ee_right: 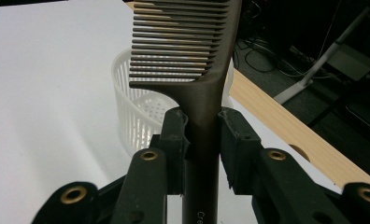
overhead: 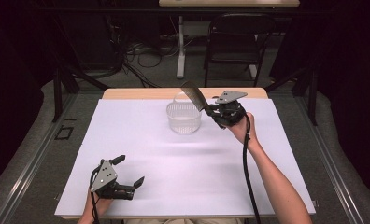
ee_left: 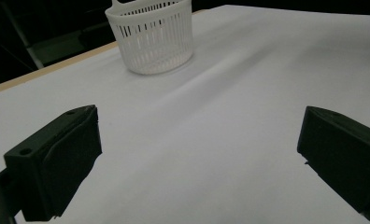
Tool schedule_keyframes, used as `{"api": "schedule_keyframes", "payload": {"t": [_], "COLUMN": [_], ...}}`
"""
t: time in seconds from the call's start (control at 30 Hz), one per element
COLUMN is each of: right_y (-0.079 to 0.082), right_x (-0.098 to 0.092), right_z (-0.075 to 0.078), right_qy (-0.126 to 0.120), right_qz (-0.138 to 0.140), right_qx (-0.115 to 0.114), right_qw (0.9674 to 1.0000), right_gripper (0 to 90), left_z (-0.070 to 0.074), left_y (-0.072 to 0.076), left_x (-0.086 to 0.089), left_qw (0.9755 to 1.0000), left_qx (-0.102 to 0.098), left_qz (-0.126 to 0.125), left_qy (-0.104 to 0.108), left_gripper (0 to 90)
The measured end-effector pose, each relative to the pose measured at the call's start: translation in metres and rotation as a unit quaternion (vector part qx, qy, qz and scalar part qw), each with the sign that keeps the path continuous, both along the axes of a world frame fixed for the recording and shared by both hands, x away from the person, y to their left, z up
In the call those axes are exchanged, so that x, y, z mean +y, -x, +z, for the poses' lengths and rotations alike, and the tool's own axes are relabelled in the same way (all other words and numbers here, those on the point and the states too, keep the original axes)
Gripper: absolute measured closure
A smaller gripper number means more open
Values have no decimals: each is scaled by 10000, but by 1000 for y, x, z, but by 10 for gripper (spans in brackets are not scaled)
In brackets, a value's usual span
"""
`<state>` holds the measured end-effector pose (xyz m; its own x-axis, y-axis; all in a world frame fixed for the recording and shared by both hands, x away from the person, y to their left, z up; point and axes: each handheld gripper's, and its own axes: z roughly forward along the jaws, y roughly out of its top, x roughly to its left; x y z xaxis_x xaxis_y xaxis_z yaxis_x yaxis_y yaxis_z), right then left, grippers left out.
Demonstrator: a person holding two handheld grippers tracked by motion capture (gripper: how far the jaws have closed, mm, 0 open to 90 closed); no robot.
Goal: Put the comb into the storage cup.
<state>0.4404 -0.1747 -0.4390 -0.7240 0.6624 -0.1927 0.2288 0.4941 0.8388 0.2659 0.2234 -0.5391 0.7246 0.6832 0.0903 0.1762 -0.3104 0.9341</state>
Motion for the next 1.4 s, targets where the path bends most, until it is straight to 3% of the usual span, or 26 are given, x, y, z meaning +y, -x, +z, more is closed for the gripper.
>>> {"api": "schedule_keyframes", "payload": {"t": [1.4], "right_y": [-11], "right_x": [7], "right_z": [7], "right_qy": [-281], "right_qz": [55], "right_qx": [-242], "right_qw": [9993], "right_gripper": [724], "left_z": [0], "left_y": [0], "left_x": [1], "left_qw": [10000], "left_qx": [-4], "left_qz": [18], "left_qy": [9], "left_gripper": [0]}}
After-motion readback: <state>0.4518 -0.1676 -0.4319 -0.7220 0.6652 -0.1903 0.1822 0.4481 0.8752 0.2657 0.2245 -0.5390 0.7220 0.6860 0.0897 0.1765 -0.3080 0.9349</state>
